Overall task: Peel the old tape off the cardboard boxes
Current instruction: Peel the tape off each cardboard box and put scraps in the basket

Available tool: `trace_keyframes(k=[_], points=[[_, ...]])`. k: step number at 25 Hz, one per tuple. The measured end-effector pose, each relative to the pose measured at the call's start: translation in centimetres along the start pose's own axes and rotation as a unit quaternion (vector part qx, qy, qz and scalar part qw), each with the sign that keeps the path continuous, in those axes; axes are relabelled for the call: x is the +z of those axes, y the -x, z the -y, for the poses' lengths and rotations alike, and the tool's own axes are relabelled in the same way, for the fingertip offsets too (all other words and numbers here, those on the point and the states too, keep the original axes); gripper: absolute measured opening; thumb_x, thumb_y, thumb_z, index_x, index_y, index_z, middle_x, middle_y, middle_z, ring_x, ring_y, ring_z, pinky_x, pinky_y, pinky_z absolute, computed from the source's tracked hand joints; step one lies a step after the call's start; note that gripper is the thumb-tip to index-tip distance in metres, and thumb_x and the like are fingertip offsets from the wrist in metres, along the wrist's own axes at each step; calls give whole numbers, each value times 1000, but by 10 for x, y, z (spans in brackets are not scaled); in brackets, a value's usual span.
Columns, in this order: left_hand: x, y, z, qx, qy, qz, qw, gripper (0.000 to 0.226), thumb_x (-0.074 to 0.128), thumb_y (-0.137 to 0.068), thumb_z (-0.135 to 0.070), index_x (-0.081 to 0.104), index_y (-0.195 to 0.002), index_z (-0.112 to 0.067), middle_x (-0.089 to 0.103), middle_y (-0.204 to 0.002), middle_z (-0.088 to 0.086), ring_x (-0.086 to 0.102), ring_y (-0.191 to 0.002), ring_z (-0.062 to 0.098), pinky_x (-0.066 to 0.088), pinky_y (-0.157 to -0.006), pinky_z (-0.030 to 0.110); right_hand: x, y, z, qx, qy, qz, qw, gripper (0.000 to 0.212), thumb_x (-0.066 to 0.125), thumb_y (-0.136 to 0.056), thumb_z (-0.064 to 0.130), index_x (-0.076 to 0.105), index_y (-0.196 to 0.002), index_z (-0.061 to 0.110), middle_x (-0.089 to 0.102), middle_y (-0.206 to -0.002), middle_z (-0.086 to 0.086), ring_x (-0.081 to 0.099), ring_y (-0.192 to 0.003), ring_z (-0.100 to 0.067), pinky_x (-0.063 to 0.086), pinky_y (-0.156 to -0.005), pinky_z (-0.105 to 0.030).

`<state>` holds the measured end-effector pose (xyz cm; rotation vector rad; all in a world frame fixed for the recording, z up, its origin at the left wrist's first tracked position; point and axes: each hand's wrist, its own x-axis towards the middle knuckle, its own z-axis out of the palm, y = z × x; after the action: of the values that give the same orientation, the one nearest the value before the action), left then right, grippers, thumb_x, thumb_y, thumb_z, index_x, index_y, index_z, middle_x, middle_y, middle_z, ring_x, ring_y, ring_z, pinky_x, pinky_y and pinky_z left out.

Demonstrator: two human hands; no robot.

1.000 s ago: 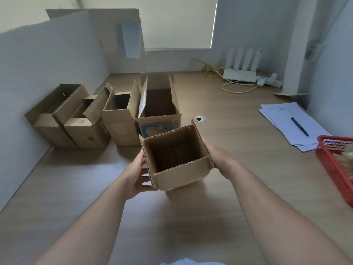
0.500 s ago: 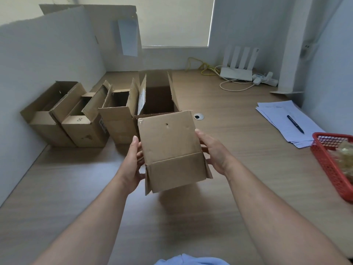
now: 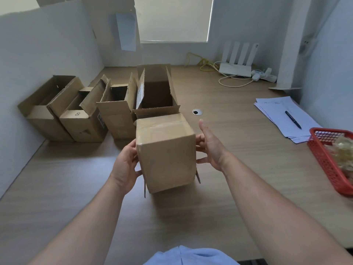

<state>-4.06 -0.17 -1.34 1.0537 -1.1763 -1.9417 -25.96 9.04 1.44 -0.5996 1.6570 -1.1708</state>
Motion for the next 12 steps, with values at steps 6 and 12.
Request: trace_keyframes(k=[6, 12], points=[[-3, 2, 15, -44, 3, -53, 998, 44, 29, -95, -26, 61, -126, -28, 64, -113, 1, 53, -88, 12, 43, -69, 35, -1, -1, -20, 20, 33, 23, 999, 44, 53, -83, 60, 68, -88, 19, 68, -85, 1, 64, -85, -16, 56, -82, -50], [-6, 2, 18, -50, -33, -52, 997, 36, 36, -100, -34, 59, -128, -34, 63, -124, 2, 50, -110, 19, 45, -83, 41, 1, -1, -22, 5, 25, 20, 999, 39, 54, -85, 55, 71, -94, 20, 69, -86, 1, 65, -84, -16, 59, -73, -42]])
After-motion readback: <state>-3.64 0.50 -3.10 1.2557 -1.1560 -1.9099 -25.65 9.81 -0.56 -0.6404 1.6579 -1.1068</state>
